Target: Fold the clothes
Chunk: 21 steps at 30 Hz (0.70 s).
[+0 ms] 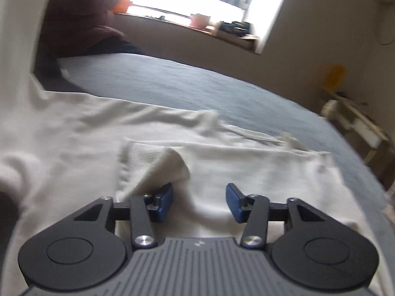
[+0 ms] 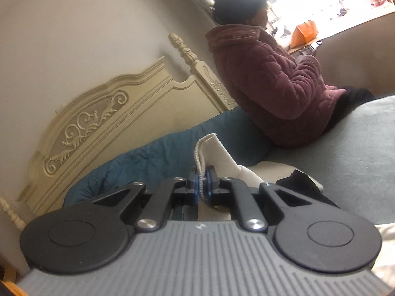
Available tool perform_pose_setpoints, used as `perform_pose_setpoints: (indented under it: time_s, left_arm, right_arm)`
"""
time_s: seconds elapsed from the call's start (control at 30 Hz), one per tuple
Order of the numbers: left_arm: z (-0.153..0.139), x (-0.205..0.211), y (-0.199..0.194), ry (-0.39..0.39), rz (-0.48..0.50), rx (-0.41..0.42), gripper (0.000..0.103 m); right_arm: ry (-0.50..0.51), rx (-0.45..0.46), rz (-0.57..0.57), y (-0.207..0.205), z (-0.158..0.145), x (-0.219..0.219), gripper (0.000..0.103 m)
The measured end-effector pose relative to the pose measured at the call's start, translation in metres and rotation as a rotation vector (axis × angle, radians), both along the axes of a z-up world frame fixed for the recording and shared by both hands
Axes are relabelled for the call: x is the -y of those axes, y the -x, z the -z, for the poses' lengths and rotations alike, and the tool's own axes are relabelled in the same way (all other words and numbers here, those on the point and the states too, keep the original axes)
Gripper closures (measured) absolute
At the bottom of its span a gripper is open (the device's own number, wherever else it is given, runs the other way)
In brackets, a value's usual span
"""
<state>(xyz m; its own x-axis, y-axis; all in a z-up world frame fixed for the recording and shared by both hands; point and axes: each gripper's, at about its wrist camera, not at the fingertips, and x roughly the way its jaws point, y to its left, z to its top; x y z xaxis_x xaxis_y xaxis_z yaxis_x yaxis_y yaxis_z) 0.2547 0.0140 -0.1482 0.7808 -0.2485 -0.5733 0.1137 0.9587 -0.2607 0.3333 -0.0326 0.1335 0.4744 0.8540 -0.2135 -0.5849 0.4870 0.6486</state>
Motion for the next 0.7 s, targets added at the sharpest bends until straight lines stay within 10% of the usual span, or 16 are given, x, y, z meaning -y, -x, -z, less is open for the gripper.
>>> perform_pose_setpoints:
  time_s: [0.2,0.7]
  left_arm:
    - [-0.012,-0.025,0.031,-0.065,-0.124,0.133,0.049]
    - [-0.016,-0.060,0.073,0.022,-0.154,0.047,0.046]
  right_arm:
    - [-0.021,-0.017,0.013,-0.005,0.009,0.009,0.098]
    - [-0.090,-0.030,0.199,0.014,0.025,0.118,0.098]
